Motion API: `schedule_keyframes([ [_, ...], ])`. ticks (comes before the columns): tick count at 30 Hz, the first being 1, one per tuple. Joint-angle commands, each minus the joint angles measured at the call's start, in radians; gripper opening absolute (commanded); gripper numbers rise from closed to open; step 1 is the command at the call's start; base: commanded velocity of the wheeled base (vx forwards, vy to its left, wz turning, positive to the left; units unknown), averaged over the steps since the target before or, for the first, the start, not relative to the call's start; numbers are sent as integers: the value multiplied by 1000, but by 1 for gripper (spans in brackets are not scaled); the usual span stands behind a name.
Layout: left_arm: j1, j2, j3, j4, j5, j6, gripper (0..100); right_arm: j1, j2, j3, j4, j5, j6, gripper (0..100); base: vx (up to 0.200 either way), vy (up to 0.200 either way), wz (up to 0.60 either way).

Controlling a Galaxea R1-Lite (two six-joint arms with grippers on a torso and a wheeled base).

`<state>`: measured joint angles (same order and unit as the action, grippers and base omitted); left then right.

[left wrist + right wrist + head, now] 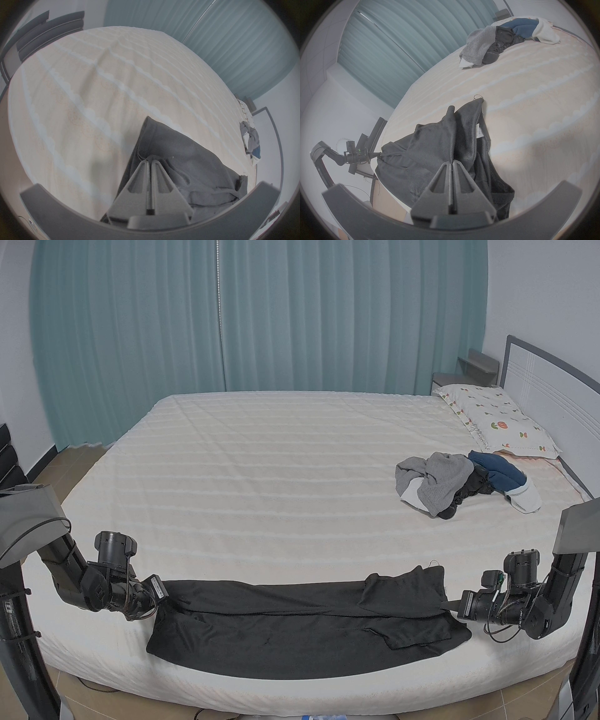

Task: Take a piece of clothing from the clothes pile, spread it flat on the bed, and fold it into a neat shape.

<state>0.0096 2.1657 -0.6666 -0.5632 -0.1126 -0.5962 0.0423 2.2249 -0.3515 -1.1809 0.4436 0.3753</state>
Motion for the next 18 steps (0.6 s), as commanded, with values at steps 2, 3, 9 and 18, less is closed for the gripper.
schedule_keyframes([
  [2, 1, -3, -11, -9, 40, -2, 0, 2, 2, 0, -2, 0, 7, 0, 0, 0, 0],
  [3, 1, -6, -11, -11, 42, -4, 0, 2, 1, 0, -2, 0, 7, 0, 0, 0, 0],
  [9, 1, -64, -25, -15, 42, -76, 0, 7, -7, -1, -3, -10, 31, 0, 0, 0, 0],
  [18, 1, -109, -25, -15, 44, -77, 0, 8, -5, 0, -3, -36, 33, 0, 0, 0, 0],
])
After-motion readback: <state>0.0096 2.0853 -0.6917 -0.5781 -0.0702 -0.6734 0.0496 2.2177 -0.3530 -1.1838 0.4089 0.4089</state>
